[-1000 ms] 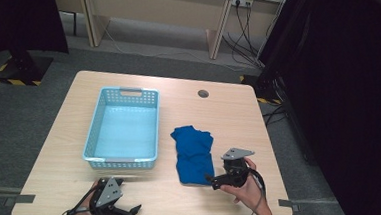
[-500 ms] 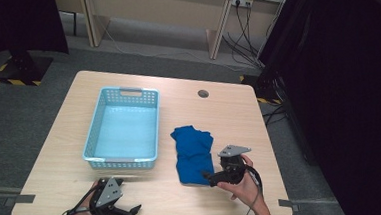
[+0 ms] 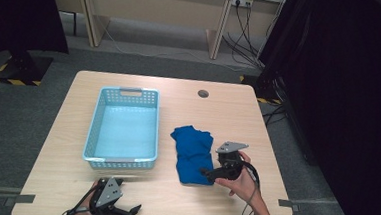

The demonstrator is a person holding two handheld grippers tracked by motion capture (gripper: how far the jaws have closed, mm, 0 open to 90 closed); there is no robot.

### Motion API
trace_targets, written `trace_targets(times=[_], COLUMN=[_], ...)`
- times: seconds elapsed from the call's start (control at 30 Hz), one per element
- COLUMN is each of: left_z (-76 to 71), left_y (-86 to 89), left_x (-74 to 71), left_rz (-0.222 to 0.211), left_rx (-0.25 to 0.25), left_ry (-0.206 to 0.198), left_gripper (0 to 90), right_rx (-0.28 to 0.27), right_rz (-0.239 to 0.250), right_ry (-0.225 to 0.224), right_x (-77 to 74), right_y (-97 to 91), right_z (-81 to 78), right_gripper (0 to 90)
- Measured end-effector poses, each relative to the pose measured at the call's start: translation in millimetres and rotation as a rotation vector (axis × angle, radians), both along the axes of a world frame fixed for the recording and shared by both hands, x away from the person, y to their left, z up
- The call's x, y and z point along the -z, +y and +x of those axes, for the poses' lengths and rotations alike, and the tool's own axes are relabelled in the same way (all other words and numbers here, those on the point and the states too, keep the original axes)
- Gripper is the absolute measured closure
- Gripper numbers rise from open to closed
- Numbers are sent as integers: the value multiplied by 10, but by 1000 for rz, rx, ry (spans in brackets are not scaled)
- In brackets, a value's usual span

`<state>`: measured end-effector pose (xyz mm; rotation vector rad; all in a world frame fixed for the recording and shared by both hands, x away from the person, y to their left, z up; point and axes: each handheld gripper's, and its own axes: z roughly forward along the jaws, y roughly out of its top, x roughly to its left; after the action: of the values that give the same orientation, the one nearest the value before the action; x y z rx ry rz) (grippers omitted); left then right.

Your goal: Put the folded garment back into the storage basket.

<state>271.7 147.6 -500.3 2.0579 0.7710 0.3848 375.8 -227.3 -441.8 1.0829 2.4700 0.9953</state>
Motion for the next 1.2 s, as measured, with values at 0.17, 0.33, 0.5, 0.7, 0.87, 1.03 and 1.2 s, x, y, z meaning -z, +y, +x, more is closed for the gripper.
trace_targets(times=[0.17, 0.33, 0.5, 0.7, 0.87, 1.03, 1.2], left_z=[0, 0, 0, 1, 1, 0, 1], left_y=[0, 0, 0, 0, 0, 0, 0], left_x=[0, 0, 0, 0, 0, 0, 0], left_rz=[-1, -1, 0, -1, -1, 0, 0], left_rx=[0, 0, 0, 0, 0, 0, 0], left_ry=[0, 0, 0, 0, 0, 0, 0], left_gripper=[0, 0, 0, 0, 0, 0, 0], right_rx=[-6, -9, -14, -19, -22, -26, -26], right_rz=[-1, 3, 2, 1, 0, 0, 0], right_ry=[1, -3, -2, -6, -7, -7, -6], right_x=[-1, -8, -15, -41, -51, -51, -44], right_y=[29, 51, 90, 126, 154, 184, 199], right_z=[29, 66, 94, 132, 164, 194, 223], right_gripper=[21, 21, 21, 21, 22, 21, 22])
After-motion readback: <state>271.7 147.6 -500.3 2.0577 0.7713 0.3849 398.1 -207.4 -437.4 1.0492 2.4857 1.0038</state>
